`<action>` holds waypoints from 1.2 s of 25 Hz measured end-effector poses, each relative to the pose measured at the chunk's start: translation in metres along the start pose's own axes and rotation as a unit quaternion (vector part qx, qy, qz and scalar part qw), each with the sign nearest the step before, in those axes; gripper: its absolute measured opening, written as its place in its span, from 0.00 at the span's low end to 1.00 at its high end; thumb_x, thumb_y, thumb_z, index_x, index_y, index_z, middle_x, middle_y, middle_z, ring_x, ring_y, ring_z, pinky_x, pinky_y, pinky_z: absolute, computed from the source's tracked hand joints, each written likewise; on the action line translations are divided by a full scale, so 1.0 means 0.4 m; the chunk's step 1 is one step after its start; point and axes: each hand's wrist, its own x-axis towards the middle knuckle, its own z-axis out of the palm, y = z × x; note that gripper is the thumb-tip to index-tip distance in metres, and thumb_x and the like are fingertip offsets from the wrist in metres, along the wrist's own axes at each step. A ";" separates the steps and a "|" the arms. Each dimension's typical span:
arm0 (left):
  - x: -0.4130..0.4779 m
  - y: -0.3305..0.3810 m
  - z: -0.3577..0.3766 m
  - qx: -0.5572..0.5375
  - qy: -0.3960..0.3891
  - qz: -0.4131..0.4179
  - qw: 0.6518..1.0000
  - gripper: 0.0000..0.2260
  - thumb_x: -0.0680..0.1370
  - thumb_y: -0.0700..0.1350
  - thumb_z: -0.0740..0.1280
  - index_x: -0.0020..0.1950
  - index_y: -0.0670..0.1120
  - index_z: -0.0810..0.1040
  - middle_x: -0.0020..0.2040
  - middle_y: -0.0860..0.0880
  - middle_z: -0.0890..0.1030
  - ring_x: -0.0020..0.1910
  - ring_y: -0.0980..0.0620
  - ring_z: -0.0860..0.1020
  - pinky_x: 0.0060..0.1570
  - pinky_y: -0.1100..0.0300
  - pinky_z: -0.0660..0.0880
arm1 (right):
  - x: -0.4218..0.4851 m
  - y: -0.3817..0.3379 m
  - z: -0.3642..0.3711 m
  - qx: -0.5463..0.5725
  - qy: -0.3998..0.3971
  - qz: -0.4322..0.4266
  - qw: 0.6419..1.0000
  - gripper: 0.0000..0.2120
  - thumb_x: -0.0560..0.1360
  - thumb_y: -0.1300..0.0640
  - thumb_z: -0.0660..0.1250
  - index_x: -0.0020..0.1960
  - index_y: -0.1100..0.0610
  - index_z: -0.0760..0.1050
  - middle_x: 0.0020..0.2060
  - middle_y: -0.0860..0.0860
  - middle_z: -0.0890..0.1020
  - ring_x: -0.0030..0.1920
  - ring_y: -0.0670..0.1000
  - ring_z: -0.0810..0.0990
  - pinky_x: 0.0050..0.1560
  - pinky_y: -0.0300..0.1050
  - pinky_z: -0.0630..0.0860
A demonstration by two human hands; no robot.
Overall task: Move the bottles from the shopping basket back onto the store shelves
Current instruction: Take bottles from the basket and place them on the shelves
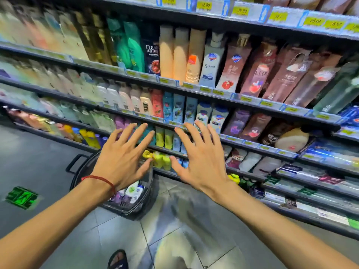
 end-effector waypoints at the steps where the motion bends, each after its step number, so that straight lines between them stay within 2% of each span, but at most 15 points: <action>1: -0.025 -0.036 0.030 -0.004 -0.006 -0.002 1.000 0.34 0.77 0.63 0.54 0.79 0.47 0.67 0.77 0.40 0.68 0.74 0.37 0.68 0.68 0.41 0.68 | 0.004 -0.043 0.027 -0.001 -0.006 -0.005 1.000 0.33 0.76 0.37 0.63 0.77 0.53 0.72 0.74 0.56 0.74 0.77 0.61 0.67 0.79 0.62 0.60; 6: -0.122 -0.255 0.183 -0.022 -0.046 0.011 0.999 0.34 0.78 0.63 0.54 0.80 0.47 0.65 0.79 0.41 0.66 0.76 0.38 0.66 0.70 0.39 0.67 | 0.049 -0.262 0.176 -0.004 -0.045 0.040 0.998 0.33 0.77 0.37 0.63 0.77 0.53 0.71 0.77 0.55 0.72 0.79 0.60 0.65 0.79 0.63 0.59; 7: -0.126 -0.256 0.192 -0.023 -0.032 0.018 0.999 0.34 0.78 0.63 0.54 0.80 0.47 0.65 0.79 0.41 0.66 0.76 0.38 0.66 0.71 0.39 0.67 | 0.043 -0.265 0.182 -0.002 -0.047 0.050 0.998 0.33 0.77 0.38 0.63 0.77 0.53 0.71 0.77 0.55 0.72 0.79 0.60 0.65 0.79 0.63 0.59; 11: -0.174 -0.434 0.319 -0.034 -0.061 0.046 0.996 0.34 0.79 0.63 0.56 0.81 0.48 0.62 0.80 0.42 0.64 0.77 0.38 0.64 0.72 0.39 0.65 | 0.088 -0.443 0.295 0.002 -0.039 0.086 0.996 0.32 0.75 0.40 0.67 0.74 0.54 0.75 0.74 0.56 0.75 0.76 0.61 0.70 0.77 0.64 0.63; 13: -0.181 -0.496 0.380 -0.048 -0.067 0.052 0.995 0.34 0.79 0.63 0.58 0.81 0.48 0.64 0.80 0.42 0.64 0.76 0.38 0.64 0.73 0.39 0.65 | 0.097 -0.502 0.341 -0.009 -0.066 0.101 0.993 0.32 0.75 0.40 0.67 0.75 0.54 0.73 0.74 0.55 0.75 0.77 0.61 0.69 0.77 0.63 0.62; 18: -0.128 -0.567 0.506 -0.116 -0.091 0.050 0.988 0.34 0.74 0.58 0.70 0.77 0.47 0.69 0.78 0.43 0.68 0.75 0.38 0.67 0.71 0.39 0.67 | 0.146 -0.522 0.462 0.000 -0.105 0.115 0.988 0.31 0.76 0.40 0.64 0.74 0.53 0.74 0.74 0.54 0.74 0.78 0.60 0.67 0.80 0.61 0.57; 21: -0.098 -0.594 0.595 -0.155 -0.060 0.032 0.986 0.31 0.77 0.57 0.67 0.77 0.47 0.70 0.77 0.43 0.69 0.74 0.38 0.68 0.69 0.39 0.69 | 0.194 -0.514 0.562 0.029 -0.098 0.108 0.989 0.29 0.76 0.42 0.66 0.73 0.55 0.76 0.73 0.54 0.75 0.77 0.61 0.68 0.78 0.61 0.60; 24: -0.080 -0.637 0.671 -0.168 -0.064 0.032 0.983 0.30 0.79 0.57 0.62 0.79 0.45 0.68 0.77 0.42 0.69 0.74 0.36 0.68 0.68 0.41 0.69 | 0.238 -0.527 0.648 0.047 -0.100 0.108 0.988 0.28 0.76 0.43 0.66 0.72 0.56 0.76 0.71 0.54 0.77 0.76 0.61 0.69 0.78 0.59 0.60; 27: -0.064 -0.680 0.745 -0.176 -0.094 0.021 0.980 0.31 0.78 0.57 0.65 0.78 0.46 0.69 0.77 0.42 0.69 0.74 0.36 0.68 0.67 0.41 0.68 | 0.271 -0.554 0.716 0.028 -0.116 0.095 0.988 0.28 0.78 0.41 0.62 0.73 0.56 0.76 0.71 0.54 0.78 0.75 0.61 0.70 0.76 0.61 0.64; 30: -0.048 -0.729 0.851 -0.183 -0.100 0.063 0.976 0.31 0.78 0.57 0.65 0.78 0.45 0.69 0.77 0.41 0.69 0.74 0.36 0.68 0.68 0.42 0.65 | 0.284 -0.594 0.792 0.050 -0.106 0.119 0.986 0.27 0.78 0.43 0.64 0.72 0.57 0.77 0.70 0.55 0.78 0.74 0.62 0.72 0.75 0.61 0.65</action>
